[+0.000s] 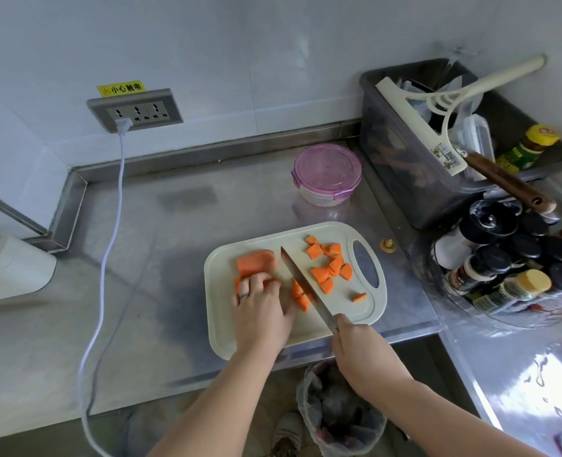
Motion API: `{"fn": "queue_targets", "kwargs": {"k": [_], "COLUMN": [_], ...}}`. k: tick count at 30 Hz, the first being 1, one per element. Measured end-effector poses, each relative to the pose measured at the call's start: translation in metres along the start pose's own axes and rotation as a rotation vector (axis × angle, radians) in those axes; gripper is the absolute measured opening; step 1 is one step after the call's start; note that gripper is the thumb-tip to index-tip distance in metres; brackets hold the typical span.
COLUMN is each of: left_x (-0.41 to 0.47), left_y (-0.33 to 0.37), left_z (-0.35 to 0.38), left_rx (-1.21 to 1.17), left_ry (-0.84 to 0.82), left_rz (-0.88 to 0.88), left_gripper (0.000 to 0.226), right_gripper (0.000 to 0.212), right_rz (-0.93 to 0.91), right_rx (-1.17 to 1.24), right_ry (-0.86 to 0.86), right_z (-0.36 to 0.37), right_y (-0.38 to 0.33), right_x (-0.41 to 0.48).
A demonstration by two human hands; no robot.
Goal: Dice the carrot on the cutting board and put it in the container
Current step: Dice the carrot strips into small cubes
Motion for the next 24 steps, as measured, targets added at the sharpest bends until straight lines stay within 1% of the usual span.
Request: {"fn": "queue_targets", "kwargs": {"k": [2, 4, 8, 11, 14, 15, 17, 21, 23, 24], "left_x": [0.002, 0.004, 0.012, 0.012, 0.010, 0.011, 0.016, 0.024, 0.030, 0.031], "left_y": [-0.004, -0.004, 0.002, 0.011, 0.023, 0.025, 0.025, 0.010, -0.003, -0.009], "left_z": [-0.005, -0.011, -0.014, -0.007, 0.003, 0.006, 0.010, 0.007, 0.008, 0.008], "left_rx": [-0.015, -0.045, -0.115, -0.052, 0.094, 0.122, 0.121, 0.118, 0.108, 0.089], "left_ry": [0.049, 0.083, 0.054, 0.027, -0.026, -0.031, 0.005, 0.157, 0.231, 0.239], "left_rz": [0.000, 0.011, 0.033, 0.176, 0.340, 0.369, 0.411, 0.528, 0.538, 0.530], "left_gripper": [0.039, 0.039, 0.042, 0.049, 0.059, 0.057, 0.046, 0.016, 0.019, 0.019], "right_gripper": [0.015, 0.017, 0.019, 0.022, 0.025, 0.025, 0.026, 0.026, 0.024, 0.023], "right_rz": [-0.024, -0.043, -0.066, -0.080, -0.078, -0.072, -0.060, -0.078, -0.087, -0.090], "right_rx": [0.002, 0.034, 0.067, 0.033, 0.008, 0.006, -0.005, 0.003, 0.024, 0.040], "right_ry": [0.019, 0.033, 0.091, 0.134, 0.155, 0.156, 0.149, 0.129, 0.116, 0.113], "right_z": [-0.004, -0.008, -0.020, -0.029, -0.037, -0.039, -0.039, -0.038, -0.036, -0.035], "right_y": [-0.001, -0.002, 0.000, 0.005, 0.010, 0.011, 0.012, 0.010, 0.007, 0.004], "right_x": [0.003, 0.005, 0.003, -0.001, -0.002, -0.003, -0.002, -0.002, -0.001, 0.001]}}
Point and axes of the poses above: each hand's wrist, its own x-axis towards the middle knuckle, its own z-axis out of the palm, y = z × x, the point moved 1 cm from there along x, towards the middle knuckle, and after that the axes turned 15 degrees about -z, right-handed, at the moved point
